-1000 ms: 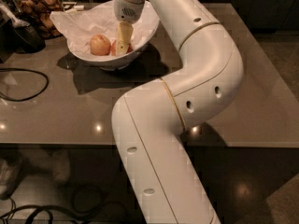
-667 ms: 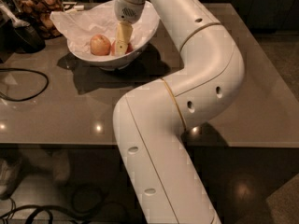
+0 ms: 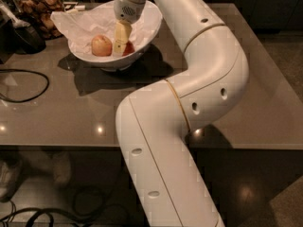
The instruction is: Pick apple from white bowl
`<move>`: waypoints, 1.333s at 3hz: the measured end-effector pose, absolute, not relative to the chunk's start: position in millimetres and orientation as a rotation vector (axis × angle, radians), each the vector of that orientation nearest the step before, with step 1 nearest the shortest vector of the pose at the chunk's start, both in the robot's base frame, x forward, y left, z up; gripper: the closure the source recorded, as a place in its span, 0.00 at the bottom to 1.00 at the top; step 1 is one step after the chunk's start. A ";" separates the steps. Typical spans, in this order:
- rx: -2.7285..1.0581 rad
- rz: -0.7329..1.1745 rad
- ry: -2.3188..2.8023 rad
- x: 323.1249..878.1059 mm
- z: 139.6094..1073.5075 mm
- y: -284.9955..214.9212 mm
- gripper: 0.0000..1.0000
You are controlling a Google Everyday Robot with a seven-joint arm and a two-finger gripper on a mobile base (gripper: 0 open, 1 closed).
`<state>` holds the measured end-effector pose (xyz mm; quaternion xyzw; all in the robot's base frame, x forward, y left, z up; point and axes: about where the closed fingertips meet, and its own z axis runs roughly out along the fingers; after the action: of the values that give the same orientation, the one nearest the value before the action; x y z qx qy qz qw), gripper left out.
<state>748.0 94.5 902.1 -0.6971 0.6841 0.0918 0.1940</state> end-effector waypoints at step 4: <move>-1.966 0.257 1.910 740.9 913.2 109.1 0.22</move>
Offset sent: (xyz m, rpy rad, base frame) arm 0.0032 0.0072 0.0383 -0.0223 0.0289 0.0270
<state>740.9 109.1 913.2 -0.7008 0.6806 0.0918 0.1931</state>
